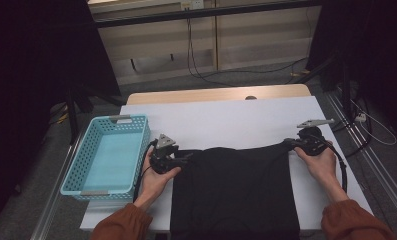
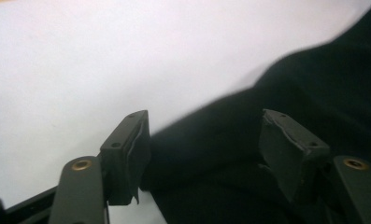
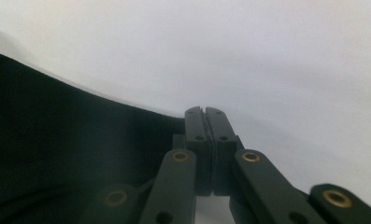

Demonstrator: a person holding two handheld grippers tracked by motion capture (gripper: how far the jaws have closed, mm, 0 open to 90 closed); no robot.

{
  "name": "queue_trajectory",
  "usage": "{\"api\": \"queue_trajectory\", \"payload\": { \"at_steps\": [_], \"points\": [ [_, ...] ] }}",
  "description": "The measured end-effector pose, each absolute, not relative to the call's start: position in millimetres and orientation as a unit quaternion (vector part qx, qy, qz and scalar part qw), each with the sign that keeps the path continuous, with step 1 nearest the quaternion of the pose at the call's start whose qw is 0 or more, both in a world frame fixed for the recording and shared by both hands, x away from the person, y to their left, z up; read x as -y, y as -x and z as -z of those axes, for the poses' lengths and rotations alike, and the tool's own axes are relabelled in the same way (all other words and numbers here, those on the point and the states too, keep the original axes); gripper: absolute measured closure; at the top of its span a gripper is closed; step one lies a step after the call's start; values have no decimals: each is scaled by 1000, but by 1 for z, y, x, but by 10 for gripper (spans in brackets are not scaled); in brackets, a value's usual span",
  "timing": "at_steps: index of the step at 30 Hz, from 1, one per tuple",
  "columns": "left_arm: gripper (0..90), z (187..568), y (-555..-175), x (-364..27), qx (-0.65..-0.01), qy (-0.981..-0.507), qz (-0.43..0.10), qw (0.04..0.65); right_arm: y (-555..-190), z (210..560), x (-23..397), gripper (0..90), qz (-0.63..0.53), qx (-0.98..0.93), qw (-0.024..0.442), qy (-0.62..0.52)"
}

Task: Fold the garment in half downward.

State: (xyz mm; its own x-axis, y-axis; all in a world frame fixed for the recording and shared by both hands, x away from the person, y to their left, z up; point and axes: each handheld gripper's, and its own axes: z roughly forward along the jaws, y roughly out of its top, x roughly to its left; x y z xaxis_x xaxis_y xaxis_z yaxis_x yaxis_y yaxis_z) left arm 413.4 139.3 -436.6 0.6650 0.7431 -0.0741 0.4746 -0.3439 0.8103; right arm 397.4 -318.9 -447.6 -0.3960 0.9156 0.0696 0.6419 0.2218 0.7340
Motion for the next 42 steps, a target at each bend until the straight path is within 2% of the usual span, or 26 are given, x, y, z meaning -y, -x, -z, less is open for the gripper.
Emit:
{"api": "queue_trajectory", "payload": {
  "at_steps": [4, 6, 17, 20, 21, 23, 24, 33, 42],
  "points": [
    [507, 431, -421, -142, -395, -793, -153, 437, -397, 448, 314, 898, -352, -763, 193, -507],
    [538, 433, -427, -145, -408, -790, -143, 435, -397, 449, 314, 898, -352, -765, 190, -505],
    [533, 458, -443, -146, -440, -802, -126, 385, -397, 451, 314, 897, -352, -767, 182, -505],
    [570, 458, -442, -144, -442, -801, -131, 383, -397, 453, 314, 897, -349, -769, 180, -504],
    [627, 457, -442, -145, -442, -804, -120, 379, -397, 453, 314, 897, -347, -770, 180, -504],
    [820, 455, -441, -148, -438, -812, -91, 376, -398, 453, 314, 897, -348, -771, 179, -502],
    [841, 455, -440, -148, -442, -809, -89, 377, -397, 453, 314, 897, -346, -770, 179, -505],
    [863, 431, -438, -156, -456, -779, -120, 414, -394, 444, 321, 900, -355, -751, 210, -515],
    [864, 419, -447, -162, -468, -749, -123, 453, -393, 419, 334, 900, -396, -709, 253, -527]
  ]
}}
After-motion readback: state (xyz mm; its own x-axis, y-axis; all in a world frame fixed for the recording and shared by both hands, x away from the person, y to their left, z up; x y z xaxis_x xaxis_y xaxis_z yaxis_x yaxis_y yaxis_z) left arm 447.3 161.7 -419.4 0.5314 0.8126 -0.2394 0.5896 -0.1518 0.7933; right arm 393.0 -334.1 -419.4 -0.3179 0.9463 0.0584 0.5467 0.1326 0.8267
